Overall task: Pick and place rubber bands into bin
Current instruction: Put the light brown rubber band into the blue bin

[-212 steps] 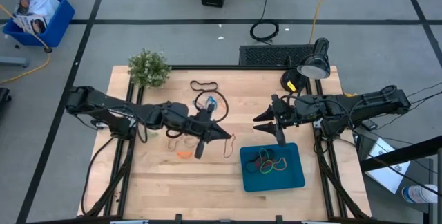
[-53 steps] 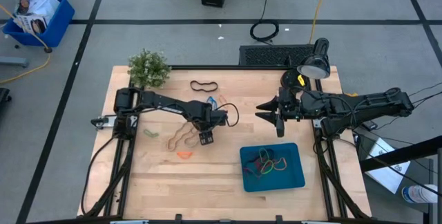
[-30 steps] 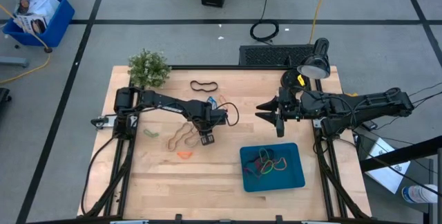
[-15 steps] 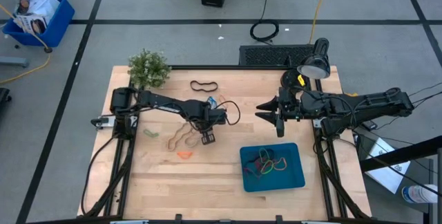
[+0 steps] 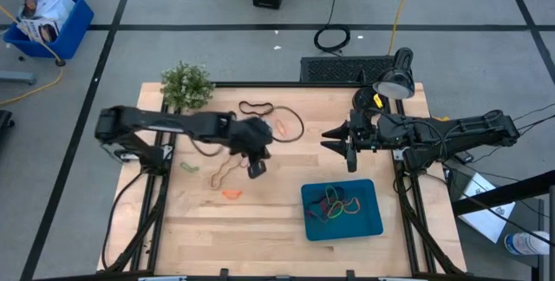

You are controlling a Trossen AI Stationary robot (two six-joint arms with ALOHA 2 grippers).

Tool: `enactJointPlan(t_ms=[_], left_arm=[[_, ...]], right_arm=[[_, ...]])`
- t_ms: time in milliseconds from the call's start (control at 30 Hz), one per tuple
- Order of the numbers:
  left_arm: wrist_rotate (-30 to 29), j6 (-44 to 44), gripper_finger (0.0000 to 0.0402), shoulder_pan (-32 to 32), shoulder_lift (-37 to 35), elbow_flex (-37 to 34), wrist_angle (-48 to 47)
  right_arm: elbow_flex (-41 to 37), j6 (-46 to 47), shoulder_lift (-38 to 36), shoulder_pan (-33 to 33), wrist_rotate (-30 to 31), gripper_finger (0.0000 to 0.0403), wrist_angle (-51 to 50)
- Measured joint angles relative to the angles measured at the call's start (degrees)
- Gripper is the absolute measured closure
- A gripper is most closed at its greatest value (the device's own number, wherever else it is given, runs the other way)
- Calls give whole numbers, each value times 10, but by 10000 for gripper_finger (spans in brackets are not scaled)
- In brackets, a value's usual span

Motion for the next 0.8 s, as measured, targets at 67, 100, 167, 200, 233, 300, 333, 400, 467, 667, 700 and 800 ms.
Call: enactJointPlan(t_ms=[67,100,167,200,233,300,333,400,467,667,700,800], left_arm=[[0,0,396,-4,-29,0,47],[0,0,393,-6,-42,0,68],[1,0,388,-10,-65,1,128],[1,1,388,-12,-75,1,148],[1,7,389,-14,-81,1,171],[1,25,395,-19,-93,1,217],[0,34,396,-22,-98,1,227],[0,47,392,-29,-100,1,269],[0,50,387,-33,-99,1,288],[-19,67,395,-47,-88,1,300],[-22,66,392,-48,-87,1,301],[-30,61,385,-51,-82,1,303]], right_arm=[[0,-1,0,0,0,273,0],[0,0,0,0,0,273,0],[0,0,0,0,0,273,1],[0,0,0,0,0,273,1],[0,0,0,0,0,273,1],[-1,0,1,0,0,273,4],[-4,0,2,1,0,273,13],[-19,0,3,1,0,273,49],[-44,0,6,2,-2,273,104],[-142,2,12,3,-75,273,334],[-157,2,12,3,-90,273,370],[-187,-9,11,5,-138,273,448]])
